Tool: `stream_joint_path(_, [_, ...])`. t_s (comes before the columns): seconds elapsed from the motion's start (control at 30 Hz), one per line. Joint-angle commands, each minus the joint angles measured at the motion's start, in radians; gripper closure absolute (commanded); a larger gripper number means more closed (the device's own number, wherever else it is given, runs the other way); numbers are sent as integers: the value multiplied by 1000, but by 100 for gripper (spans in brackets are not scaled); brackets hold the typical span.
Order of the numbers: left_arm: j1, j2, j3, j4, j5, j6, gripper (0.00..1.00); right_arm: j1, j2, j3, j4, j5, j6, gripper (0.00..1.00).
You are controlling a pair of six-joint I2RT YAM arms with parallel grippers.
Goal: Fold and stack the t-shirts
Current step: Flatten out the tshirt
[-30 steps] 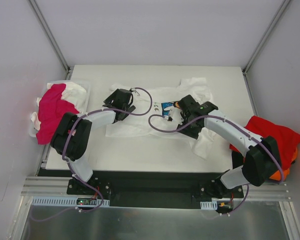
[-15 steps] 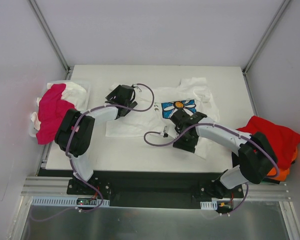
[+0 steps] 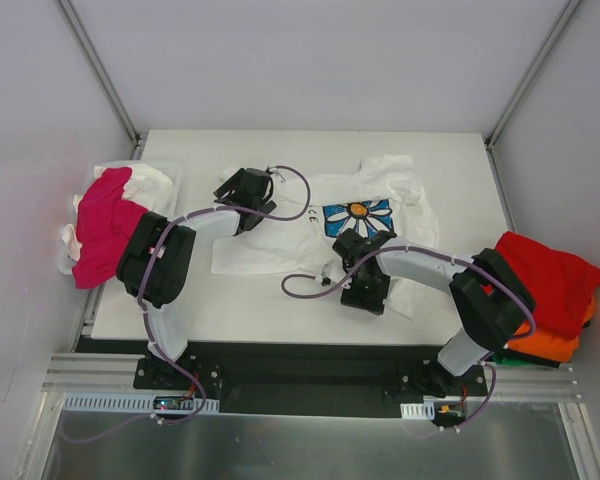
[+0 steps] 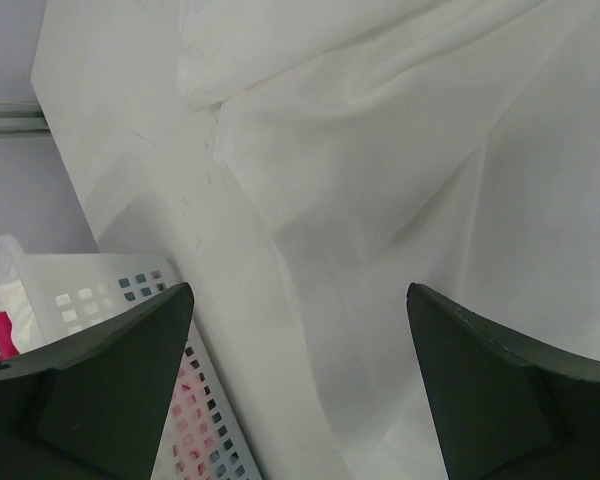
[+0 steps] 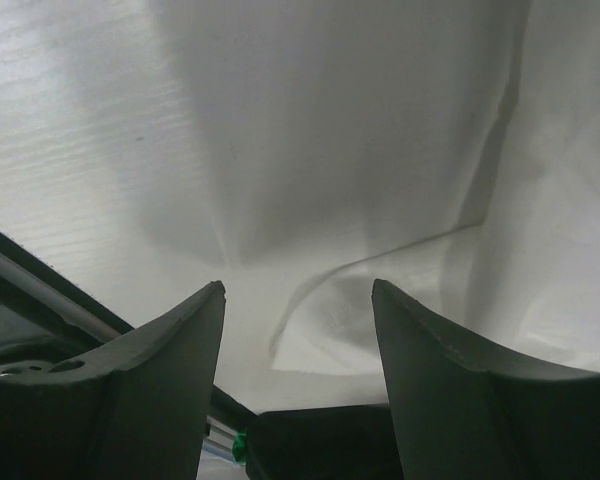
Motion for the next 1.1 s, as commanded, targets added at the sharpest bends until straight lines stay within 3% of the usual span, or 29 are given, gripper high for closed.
stream_joint_path(0.0, [-1, -28, -22, 35, -25, 8, 12, -9, 34, 9, 29, -8, -25, 36])
stream_joint_path(1.07, [8, 2, -42, 53, -28, 8, 12, -184, 124, 118, 24, 20, -134, 37])
